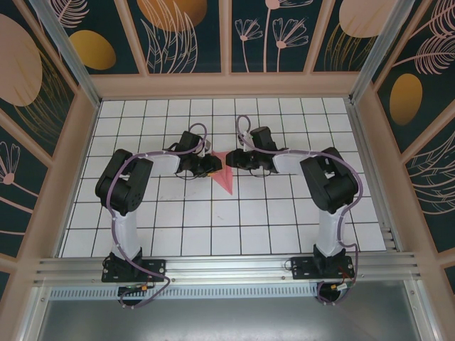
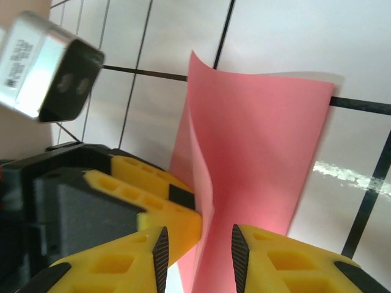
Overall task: Fold a paper plane with a square sheet of paper (fold left side to right side)
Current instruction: Fourth fold the wing at the center of the table.
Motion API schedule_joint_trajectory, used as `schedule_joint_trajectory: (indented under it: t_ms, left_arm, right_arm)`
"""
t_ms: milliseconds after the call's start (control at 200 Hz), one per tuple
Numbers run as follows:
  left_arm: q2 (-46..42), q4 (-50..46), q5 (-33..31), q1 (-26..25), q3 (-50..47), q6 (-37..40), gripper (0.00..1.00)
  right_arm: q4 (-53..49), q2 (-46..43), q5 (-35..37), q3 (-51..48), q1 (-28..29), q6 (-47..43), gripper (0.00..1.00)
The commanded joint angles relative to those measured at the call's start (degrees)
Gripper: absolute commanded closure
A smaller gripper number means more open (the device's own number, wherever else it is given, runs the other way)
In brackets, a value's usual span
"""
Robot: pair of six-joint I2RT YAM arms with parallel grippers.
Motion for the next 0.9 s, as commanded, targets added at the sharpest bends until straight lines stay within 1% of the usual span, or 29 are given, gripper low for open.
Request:
schedule_joint_trajectory:
  t_ms: [0, 125, 375, 425, 621, 896]
  left_arm:
    - [1.9, -3.4, -4.8, -0.2, -0.7, 2.1, 0.66]
    - [2.0, -3.5, -4.9, -0.2, -0.6, 2.0, 0.66]
    - [2.0, -3.5, -4.9, -0.2, -0.5, 2.1, 0.65]
    - [2.1, -3.7, -5.0, -0.2, -0.4, 2.1, 0.64]
    - [2.2, -3.7, -4.9, -0.2, -0.4, 2.3, 0.64]
    - [2.3, -3.8, -4.9, -0.1, -0.3, 2.4, 0.64]
  right_arm:
    - [-1.1, 2.0, -1.9, 2.5, 0.2, 0.5, 0.64]
    - [-1.3, 3.2, -2.7, 3.2, 0.1, 0.7, 0.68]
    - [-2.2, 4.5, -2.5, 3.4, -0.3, 0.2, 0.9]
    - [-3.1, 4.7, -1.9, 3.6, -0.4, -0.2, 0.92]
    - [-6.3, 5.3, 1.6, 4.5, -0.8, -2.0, 0.93]
    - [-7.3, 6.1, 2.8, 5.1, -1.2, -2.7, 0.93]
